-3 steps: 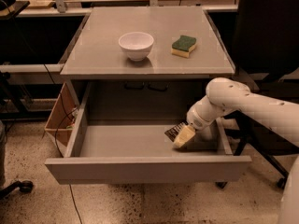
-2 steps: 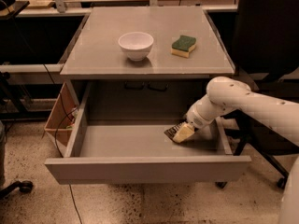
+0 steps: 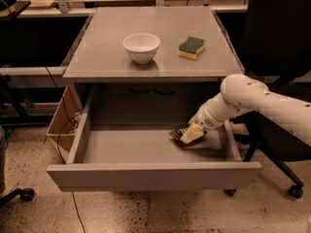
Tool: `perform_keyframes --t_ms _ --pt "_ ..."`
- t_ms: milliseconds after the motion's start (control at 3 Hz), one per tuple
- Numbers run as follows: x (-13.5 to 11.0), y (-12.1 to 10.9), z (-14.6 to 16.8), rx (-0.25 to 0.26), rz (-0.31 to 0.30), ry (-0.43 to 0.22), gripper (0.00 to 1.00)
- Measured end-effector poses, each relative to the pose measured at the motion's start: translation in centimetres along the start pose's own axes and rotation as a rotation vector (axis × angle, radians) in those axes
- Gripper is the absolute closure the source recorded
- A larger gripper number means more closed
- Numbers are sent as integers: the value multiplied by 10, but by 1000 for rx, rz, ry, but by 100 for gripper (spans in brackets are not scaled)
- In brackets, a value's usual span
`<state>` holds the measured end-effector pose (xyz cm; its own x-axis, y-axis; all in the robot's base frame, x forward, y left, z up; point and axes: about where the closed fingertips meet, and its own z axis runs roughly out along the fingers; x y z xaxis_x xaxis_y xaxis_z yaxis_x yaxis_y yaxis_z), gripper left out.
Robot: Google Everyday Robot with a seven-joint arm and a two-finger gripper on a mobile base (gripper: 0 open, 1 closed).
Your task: Pick rxbar chocolate from top drawer and place on counter
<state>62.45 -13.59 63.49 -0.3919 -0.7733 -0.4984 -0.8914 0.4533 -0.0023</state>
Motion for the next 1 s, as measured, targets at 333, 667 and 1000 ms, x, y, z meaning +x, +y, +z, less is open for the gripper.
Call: perform_keyframes --t_ms 333,667,1000 --pt "-3 13 -36 17 -16 -36 100" --pt "-7 17 -68 44 -33 -63 100" --pt "-20 12 -130 110 -74 -82 100"
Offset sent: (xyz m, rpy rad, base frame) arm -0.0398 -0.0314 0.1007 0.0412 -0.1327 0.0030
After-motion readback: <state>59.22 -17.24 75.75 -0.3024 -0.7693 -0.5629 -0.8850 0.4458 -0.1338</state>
